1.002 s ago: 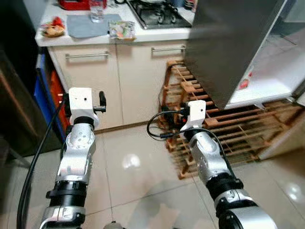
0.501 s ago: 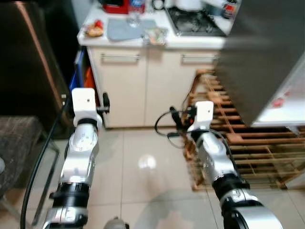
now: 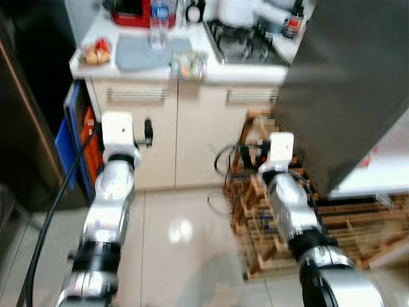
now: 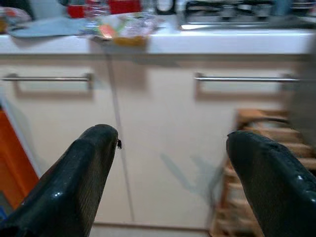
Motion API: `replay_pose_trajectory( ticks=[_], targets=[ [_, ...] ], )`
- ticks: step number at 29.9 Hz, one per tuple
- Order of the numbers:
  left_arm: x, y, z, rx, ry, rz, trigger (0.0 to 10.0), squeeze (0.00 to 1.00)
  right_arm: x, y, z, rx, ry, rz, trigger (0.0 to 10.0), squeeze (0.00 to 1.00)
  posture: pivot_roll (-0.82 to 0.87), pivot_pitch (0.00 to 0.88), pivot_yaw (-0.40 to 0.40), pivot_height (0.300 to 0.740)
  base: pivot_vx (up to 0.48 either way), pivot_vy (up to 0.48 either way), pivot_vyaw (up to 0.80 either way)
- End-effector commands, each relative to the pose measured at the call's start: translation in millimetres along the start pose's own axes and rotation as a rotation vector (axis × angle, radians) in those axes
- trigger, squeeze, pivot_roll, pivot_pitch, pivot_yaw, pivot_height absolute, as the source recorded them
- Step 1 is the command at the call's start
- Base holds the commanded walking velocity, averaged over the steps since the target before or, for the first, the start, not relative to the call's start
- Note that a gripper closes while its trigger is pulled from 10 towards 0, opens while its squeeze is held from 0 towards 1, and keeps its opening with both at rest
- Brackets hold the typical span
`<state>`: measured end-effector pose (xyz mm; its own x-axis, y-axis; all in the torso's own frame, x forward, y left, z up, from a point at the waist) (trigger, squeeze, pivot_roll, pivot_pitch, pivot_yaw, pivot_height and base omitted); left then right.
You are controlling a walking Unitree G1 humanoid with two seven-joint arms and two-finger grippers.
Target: Restocking fridge
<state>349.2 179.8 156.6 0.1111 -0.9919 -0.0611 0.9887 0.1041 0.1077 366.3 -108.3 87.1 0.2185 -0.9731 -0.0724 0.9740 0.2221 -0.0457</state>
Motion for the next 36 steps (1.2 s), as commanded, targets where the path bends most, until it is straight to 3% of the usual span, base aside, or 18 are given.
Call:
replay_pose_trajectory(
  ticks=[1, 11, 14, 22, 24, 26, 29, 32, 35, 36],
  targets=[
    [-3.9, 1.4, 4.5, 0.016, 0.004, 0.0, 10.0, 0.0, -6.9, 2.3, 2.4, 0.009, 0.001, 0.013, 10.0, 0.0, 0.03, 0.0, -0.066, 0.74, 0.48, 0.0, 0.0],
    [3.0, 2.9, 17.5, 0.083, 0.027, -0.045, 10.0, 0.0, -7.2, 6.1, 9.6, 0.038, 0.022, 0.005, 10.0, 0.0, 0.03, 0.0, -0.063, 0.74, 0.48, 0.0, 0.0],
    [2.1, 3.1, 23.1, 0.111, 0.038, -0.04, 10.0, 0.0, -9.3, 9.7, 13.7, 0.041, 0.118, 0.007, 10.0, 0.0, 0.03, 0.0, -0.063, 0.74, 0.48, 0.0, 0.0],
    [2.3, 4.3, 32.8, 0.153, 0.037, -0.034, 10.0, 0.0, -11.1, 16.1, 23.9, 0.059, 0.237, 0.014, 10.0, 0.0, 0.03, 0.0, -0.064, 0.74, 0.48, 0.0, 0.0],
    [2.9, 4.1, 37.0, 0.17, 0.036, -0.038, 10.0, 0.0, -12.3, 18.6, 27.7, 0.065, 0.313, 0.019, 10.0, 0.0, 0.03, 0.0, -0.063, 0.74, 0.48, 0.0, 0.0],
    [7.5, 3.2, 48.4, 0.217, 0.025, -0.083, 10.0, 0.0, -21.8, 25.4, 38.5, 0.075, 0.452, 0.069, 10.0, 0.0, 0.03, 0.0, -0.06, 0.74, 0.48, 0.0, 0.0],
    [10.4, 2.2, 56.0, 0.252, 0.035, -0.102, 10.0, 0.0, -28.9, 28.8, 45.3, 0.082, 0.514, 0.107, 10.0, 0.0, 0.03, 0.0, -0.06, 0.74, 0.48, 0.0, 0.0],
    [2.2, 5.5, 59.5, 0.245, -0.018, -0.056, 10.0, 0.0, -49.4, 33.7, 61.9, 0.099, 0.654, 0.228, 10.0, 0.0, 0.03, 0.0, -0.059, 0.74, 0.472, 0.0, 0.0],
    [-0.5, 5.6, 59.9, 0.243, -0.019, -0.048, 10.0, 0.0, -60.4, 33.6, 68.5, 0.099, 0.723, 0.299, 10.0, 0.0, 0.04, 0.0, -0.059, 0.74, 0.439, 0.0, 0.0],
    [-3.0, 4.8, 62.0, 0.251, -0.005, -0.033, 10.0, 0.0, -68.3, 32.2, 70.3, 0.08, 0.801, 0.345, 10.0, 0.0, 0.04, 0.0, -0.06, 0.74, 0.356, 0.0, 0.0]
  ],
)
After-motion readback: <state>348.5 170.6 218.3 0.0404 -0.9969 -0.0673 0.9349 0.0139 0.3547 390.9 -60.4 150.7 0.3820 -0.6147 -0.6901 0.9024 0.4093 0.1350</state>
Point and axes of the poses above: a point about 5 cm out from each wrist's last joint towards the gripper, its own y axis pointing out of the wrist towards the gripper, its own z axis along the axis of the wrist's last joint, x = y × z, the point moved 2 cm from there along y, pointing out of the wrist towards the gripper, and after that the axes turned 4 degrees about -y, right-handed, at the moved point
